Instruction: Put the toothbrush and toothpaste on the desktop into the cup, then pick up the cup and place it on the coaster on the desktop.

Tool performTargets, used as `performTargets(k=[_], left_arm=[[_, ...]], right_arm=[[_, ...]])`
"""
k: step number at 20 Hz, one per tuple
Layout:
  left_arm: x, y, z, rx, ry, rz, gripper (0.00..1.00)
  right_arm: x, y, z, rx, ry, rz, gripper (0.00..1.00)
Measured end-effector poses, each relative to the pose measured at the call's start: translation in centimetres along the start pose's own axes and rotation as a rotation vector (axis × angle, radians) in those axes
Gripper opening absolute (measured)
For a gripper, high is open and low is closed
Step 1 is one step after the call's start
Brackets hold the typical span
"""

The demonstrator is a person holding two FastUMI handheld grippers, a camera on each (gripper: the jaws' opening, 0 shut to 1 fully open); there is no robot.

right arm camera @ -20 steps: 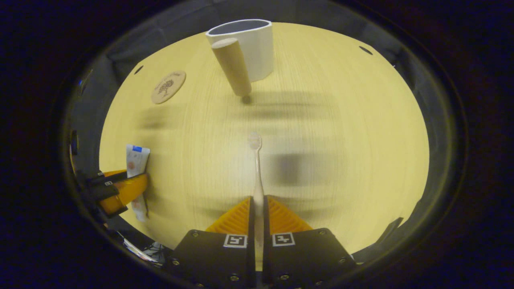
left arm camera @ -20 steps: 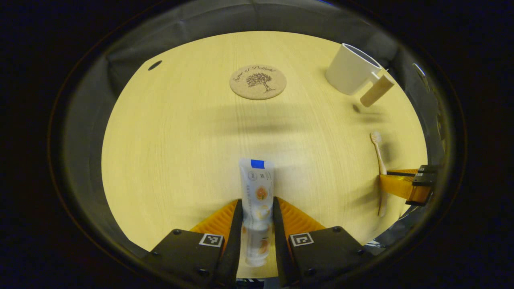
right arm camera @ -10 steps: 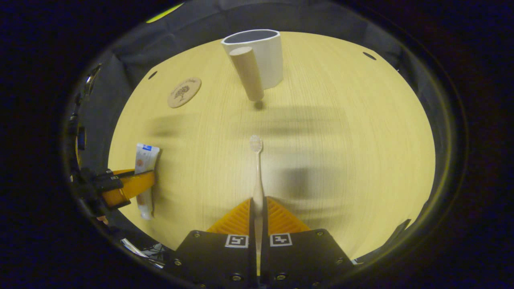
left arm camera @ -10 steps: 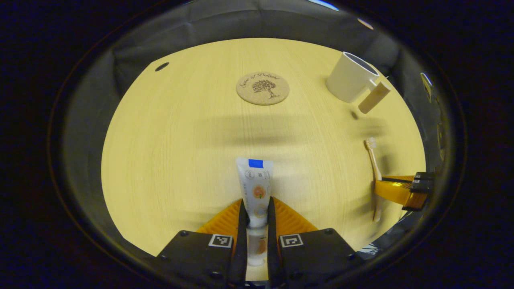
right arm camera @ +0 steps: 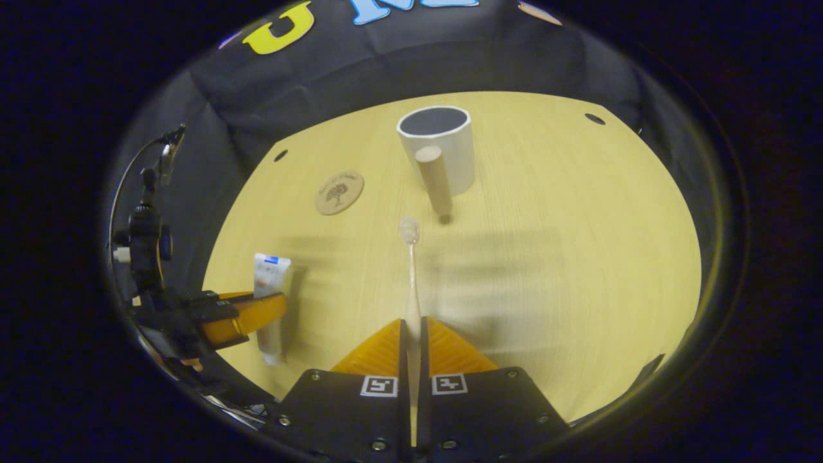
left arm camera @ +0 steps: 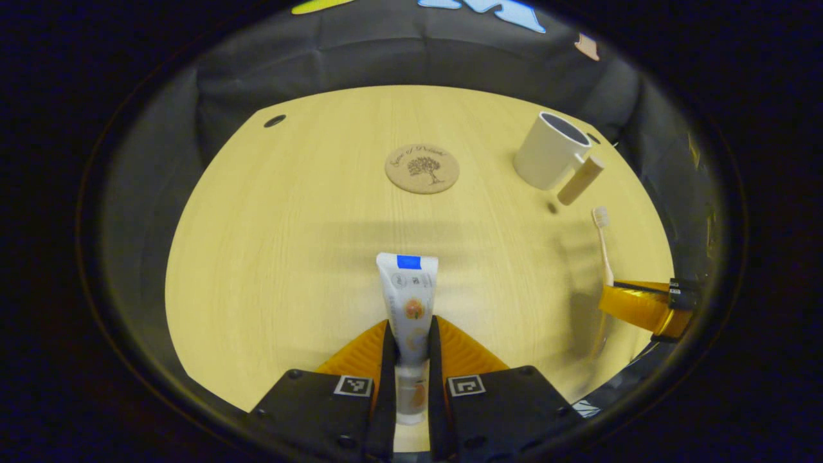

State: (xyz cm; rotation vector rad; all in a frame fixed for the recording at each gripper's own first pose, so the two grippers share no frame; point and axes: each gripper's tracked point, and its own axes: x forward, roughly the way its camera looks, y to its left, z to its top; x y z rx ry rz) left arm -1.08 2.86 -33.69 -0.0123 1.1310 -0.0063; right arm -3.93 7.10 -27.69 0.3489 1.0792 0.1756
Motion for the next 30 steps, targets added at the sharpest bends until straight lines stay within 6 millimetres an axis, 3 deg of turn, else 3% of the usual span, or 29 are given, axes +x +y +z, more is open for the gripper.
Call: performTargets(k=[3,8,17,25,30], left_arm=[[-0.9,-1.1,2.0,-0.007,-0.075,-0.024,0.29],[-2.4,-2.4,6.8,-0.020,-0.224,-0.048,0.29],[-4.4,-4.3,15.2,-0.066,-0.454,-0.095,0.28],[-6.3,-4.2,19.6,-0.123,-0.609,-0.104,0.28],[-7.9,-4.2,20.9,-0.128,-0.672,-0.092,0.28]], right_arm=[[-1.5,1.1,2.5,-0.004,-0.109,0.041,0.05],[-3.7,2.8,8.6,-0.038,-0.345,0.109,0.05],[-5.8,2.9,18.8,-0.090,-0.620,0.143,0.05],[-4.8,2.3,26.0,-0.149,-0.782,0.119,0.04],[-1.7,0.8,27.7,-0.206,-0.803,0.052,0.04]])
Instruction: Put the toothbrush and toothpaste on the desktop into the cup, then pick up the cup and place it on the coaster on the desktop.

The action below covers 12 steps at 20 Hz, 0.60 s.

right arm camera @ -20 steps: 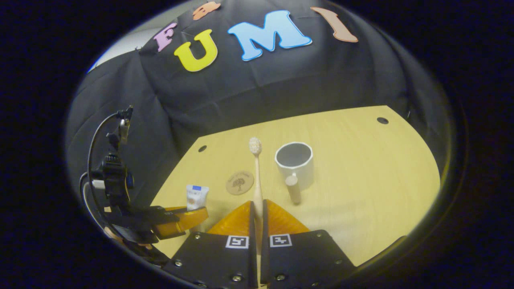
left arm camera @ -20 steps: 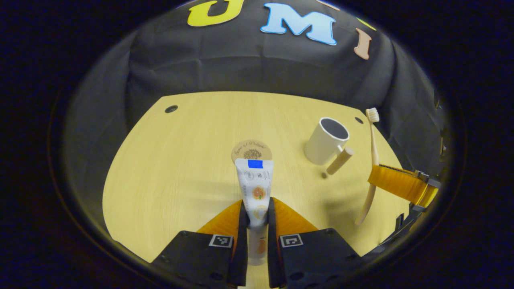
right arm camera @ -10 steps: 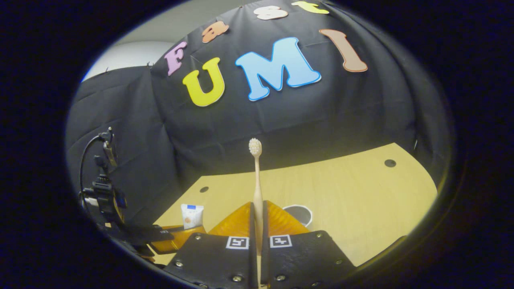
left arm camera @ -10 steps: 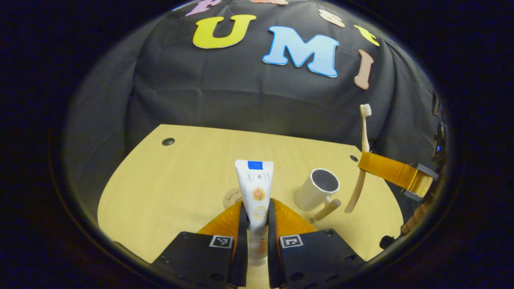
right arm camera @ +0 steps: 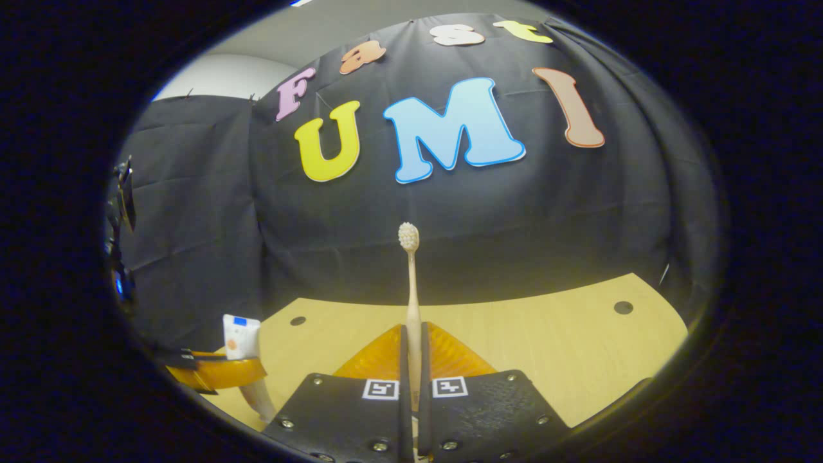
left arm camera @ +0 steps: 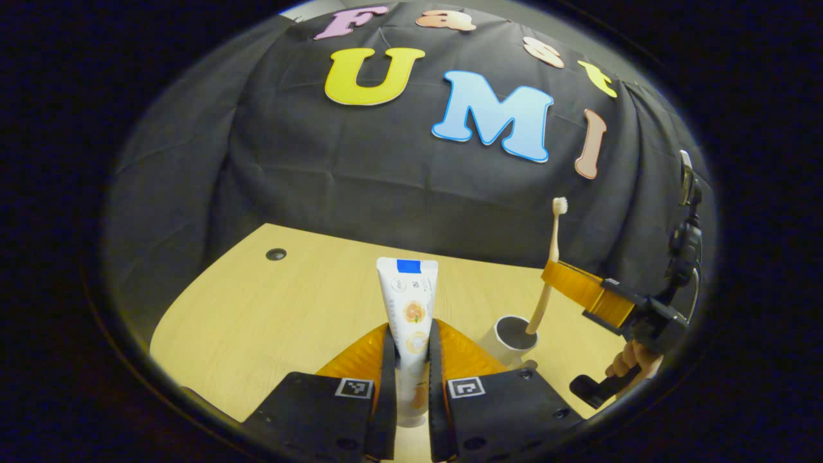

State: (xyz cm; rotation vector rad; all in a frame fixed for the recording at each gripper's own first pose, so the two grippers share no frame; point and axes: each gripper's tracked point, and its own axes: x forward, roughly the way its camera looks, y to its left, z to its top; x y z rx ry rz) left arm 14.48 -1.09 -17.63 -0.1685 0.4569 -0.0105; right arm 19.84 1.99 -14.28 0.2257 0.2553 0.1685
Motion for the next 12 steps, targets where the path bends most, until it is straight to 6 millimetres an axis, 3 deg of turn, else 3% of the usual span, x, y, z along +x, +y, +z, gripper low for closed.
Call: performTargets(k=[6,12], left_arm=[[0.5,-0.8,0.7,-0.009,-0.008,-0.001,0.28],[1.0,-1.6,0.6,-0.015,-0.011,-0.016,0.28]], right_arm=[[1.8,-1.4,-4.6,-0.088,0.101,-0.045,0.04],[0.8,-2.0,-6.4,-0.137,0.163,-0.057,0.06]])
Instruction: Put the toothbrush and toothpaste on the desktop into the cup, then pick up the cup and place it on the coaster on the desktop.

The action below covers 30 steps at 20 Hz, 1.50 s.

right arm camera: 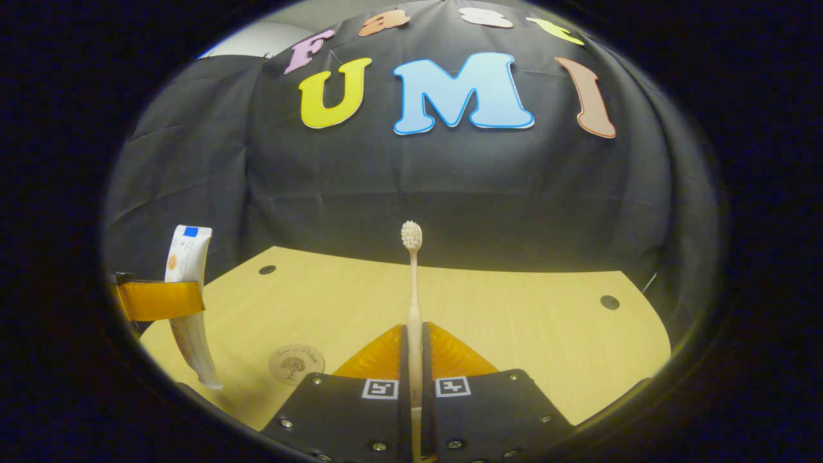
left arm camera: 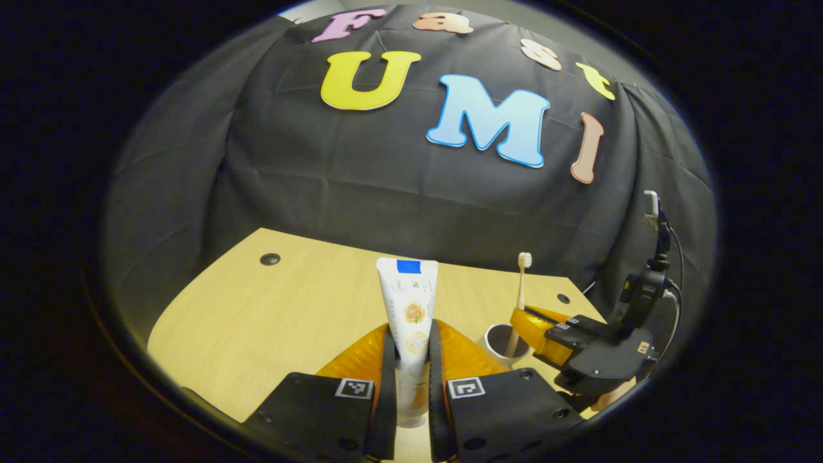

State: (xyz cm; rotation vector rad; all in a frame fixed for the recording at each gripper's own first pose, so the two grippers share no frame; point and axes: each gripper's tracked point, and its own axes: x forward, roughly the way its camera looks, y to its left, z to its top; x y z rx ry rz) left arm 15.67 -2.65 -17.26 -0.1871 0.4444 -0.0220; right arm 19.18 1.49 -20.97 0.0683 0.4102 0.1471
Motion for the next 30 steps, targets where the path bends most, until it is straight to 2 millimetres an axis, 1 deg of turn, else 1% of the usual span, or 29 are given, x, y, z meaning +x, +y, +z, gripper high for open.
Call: performTargets(k=[2,5,6,7,9,10,11,12,13,15,17,21,25,30], left_arm=[[0.3,-0.4,-0.2,-0.017,0.002,-0.007,0.28],[0.6,-0.7,-0.5,-0.039,0.007,-0.014,0.28],[0.8,-0.7,-0.6,-0.046,0.007,-0.013,0.28],[0.9,-0.6,-0.6,-0.051,0.009,-0.013,0.28],[1.0,-0.5,-0.6,-0.056,0.008,-0.009,0.28],[1.0,-0.5,-0.6,-0.058,0.006,-0.011,0.28],[1.2,-0.5,-0.6,-0.059,0.002,-0.009,0.28],[1.3,-0.6,-0.6,-0.059,0.000,-0.010,0.28],[1.4,-0.8,-0.5,-0.059,-0.002,-0.012,0.28],[1.7,-1.3,-0.5,-0.061,-0.008,-0.023,0.28],[2.0,-2.1,-0.3,-0.064,-0.015,-0.039,0.28],[2.2,-4.4,-0.2,-0.103,-0.035,-0.087,0.28],[2.4,-6.9,0.0,-0.125,-0.054,-0.123,0.28],[3.2,-10.4,0.7,-0.178,-0.118,-0.180,0.28]], right_arm=[[-0.3,-0.1,-0.5,-0.016,0.017,-0.001,0.07],[-0.8,-0.1,-0.7,-0.034,0.035,0.007,0.12],[-0.9,0.0,-0.9,-0.040,0.038,0.006,0.17],[-1.2,0.2,-0.9,-0.047,0.043,0.011,0.27],[-1.4,0.3,-1.2,-0.061,0.055,0.015,0.30],[-1.6,0.4,-1.2,-0.073,0.057,0.017,0.59],[-1.9,0.4,-1.0,-0.086,0.057,0.018,0.68],[-2.1,0.2,-1.0,-0.093,0.055,0.016,0.80],[-2.5,0.1,-0.8,-0.092,0.050,0.015,0.82],[-3.3,0.0,0.1,-0.077,0.034,0.023,0.85],[-4.3,-0.3,1.2,-0.059,0.009,0.021,0.86],[-6.5,-2.1,3.0,-0.034,-0.034,-0.009,0.85],[-8.6,-4.9,3.6,-0.013,-0.046,-0.045,0.85],[-11.2,-7.7,3.4,0.035,-0.045,-0.083,0.85]])
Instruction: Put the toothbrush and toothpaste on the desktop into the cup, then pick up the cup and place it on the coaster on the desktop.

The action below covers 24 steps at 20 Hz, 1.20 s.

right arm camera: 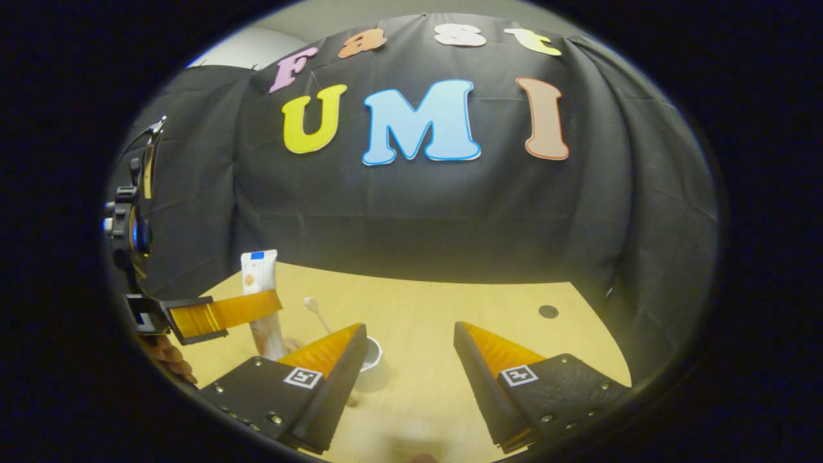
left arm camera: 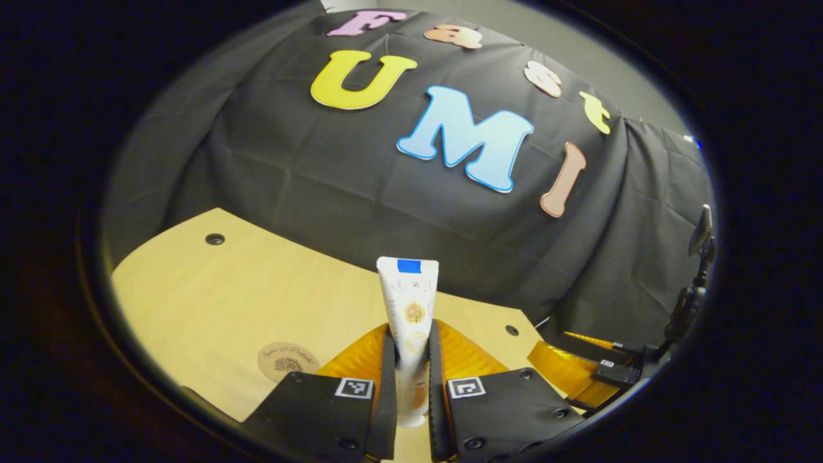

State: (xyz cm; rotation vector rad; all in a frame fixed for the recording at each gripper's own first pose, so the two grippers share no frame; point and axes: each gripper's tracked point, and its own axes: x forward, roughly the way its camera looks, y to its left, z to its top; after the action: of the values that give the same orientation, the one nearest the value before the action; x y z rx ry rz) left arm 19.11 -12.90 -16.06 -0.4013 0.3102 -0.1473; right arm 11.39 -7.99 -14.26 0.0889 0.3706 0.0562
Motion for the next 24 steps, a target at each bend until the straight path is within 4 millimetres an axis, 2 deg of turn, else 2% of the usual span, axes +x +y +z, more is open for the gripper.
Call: performTargets(k=[5,9,14,19,24], left_arm=[[2.4,-2.4,-0.9,-0.006,-0.058,-0.047,0.28],[3.9,-3.8,-0.2,0.042,-0.136,-0.079,0.28],[5.8,-4.3,-0.5,0.146,-0.197,-0.094,0.27],[7.8,-4.0,-3.2,0.212,-0.176,-0.088,0.28],[8.7,-3.5,-4.3,0.249,-0.159,-0.065,0.29]], right_arm=[[-2.1,-2.1,-0.4,0.014,0.007,-0.015,0.85],[-2.9,-3.0,-1.3,0.030,0.022,-0.014,0.85],[-3.5,-3.4,-2.6,0.077,0.050,-0.004,0.85],[-3.8,-3.7,-3.3,0.106,0.069,-0.003,0.85],[-3.8,-3.9,-3.8,0.100,0.083,-0.006,0.85]])
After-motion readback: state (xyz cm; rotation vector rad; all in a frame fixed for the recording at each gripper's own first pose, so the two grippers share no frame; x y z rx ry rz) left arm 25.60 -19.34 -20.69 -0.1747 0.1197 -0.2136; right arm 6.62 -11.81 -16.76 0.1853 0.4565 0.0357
